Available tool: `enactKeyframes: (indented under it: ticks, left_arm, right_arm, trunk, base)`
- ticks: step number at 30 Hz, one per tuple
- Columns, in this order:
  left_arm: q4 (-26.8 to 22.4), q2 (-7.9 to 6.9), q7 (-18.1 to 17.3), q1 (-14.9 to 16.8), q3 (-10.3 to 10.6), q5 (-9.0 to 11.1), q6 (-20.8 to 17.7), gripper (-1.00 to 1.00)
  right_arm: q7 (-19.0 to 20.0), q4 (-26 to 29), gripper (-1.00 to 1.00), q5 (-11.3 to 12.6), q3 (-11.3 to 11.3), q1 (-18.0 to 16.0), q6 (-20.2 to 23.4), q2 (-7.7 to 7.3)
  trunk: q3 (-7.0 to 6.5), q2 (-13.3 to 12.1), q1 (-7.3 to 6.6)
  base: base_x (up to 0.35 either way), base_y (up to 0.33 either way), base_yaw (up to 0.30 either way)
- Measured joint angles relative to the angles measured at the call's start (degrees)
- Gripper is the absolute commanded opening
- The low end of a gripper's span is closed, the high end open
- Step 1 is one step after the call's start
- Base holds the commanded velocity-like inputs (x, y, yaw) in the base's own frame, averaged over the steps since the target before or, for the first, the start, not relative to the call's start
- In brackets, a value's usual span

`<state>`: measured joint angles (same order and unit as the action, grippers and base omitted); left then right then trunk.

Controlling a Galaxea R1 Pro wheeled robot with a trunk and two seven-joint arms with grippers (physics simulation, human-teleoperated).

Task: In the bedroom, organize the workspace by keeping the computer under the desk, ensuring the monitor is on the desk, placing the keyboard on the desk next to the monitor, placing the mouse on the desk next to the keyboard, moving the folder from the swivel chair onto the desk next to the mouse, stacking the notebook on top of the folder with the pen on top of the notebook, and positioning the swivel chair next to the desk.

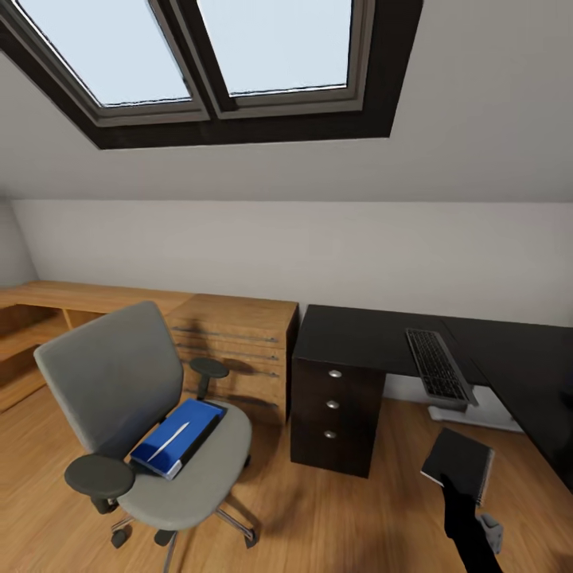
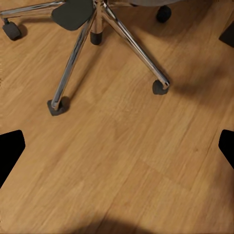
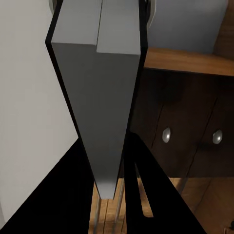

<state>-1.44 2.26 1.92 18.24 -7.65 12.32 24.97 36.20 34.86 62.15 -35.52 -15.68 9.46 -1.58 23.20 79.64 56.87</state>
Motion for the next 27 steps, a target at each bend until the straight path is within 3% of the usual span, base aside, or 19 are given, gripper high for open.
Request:
enactKeyframes:
  ticks: [27]
  left_arm:
    - [0.01, 0.00, 0.07, 0.00, -0.01, 0.00, 0.00, 1.00]
  right_arm:
    - [-0.18, 0.09, -1.00, -0.10, 0.22, 0.01, -1.61, 0.26]
  trunk:
    - [-2.11, 0.00, 0.00]
  base:
    - [0.000, 0.000, 0.136]
